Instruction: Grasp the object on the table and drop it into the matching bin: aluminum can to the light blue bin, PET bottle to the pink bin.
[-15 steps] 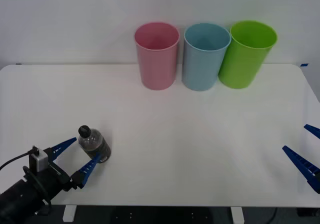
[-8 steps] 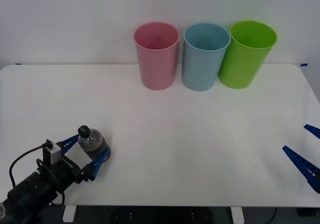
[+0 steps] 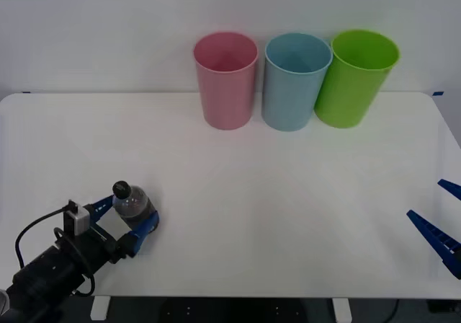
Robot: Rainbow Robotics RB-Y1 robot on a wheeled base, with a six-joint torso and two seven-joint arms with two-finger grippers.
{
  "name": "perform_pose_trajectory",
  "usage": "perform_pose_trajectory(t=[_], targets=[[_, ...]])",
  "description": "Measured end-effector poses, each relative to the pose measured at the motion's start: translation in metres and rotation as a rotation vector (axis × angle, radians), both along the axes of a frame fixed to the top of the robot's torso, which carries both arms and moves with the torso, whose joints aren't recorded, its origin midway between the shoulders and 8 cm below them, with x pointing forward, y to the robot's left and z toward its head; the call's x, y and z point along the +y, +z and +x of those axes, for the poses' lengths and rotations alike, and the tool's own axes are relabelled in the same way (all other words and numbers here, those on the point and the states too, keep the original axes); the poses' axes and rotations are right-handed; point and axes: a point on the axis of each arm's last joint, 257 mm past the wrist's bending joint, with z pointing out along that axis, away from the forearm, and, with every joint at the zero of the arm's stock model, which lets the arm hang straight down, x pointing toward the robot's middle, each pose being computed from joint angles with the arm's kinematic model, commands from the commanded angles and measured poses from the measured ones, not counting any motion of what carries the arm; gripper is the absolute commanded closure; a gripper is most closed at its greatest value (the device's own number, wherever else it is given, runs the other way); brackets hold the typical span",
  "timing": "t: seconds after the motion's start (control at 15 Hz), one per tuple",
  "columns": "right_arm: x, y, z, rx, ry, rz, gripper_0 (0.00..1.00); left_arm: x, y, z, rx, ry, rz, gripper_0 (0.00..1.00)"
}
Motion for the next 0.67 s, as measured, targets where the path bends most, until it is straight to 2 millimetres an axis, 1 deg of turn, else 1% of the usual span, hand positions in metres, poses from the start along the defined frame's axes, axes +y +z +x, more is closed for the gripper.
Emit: perform_pose_trajectory(t=[0.33,0.67], targets=[[0.0000,0.0000,0.0000,0.000,0.000,0.000,0.00,-0.0051,-0.0007,-0.0008,-0.008,-0.011,0.013,1.00],[0.0000,0.0000,0.0000,0.000,0.000,0.000,0.00,0.0003,0.0024,-0.0003,-0.013,0.002,0.003,1.00]])
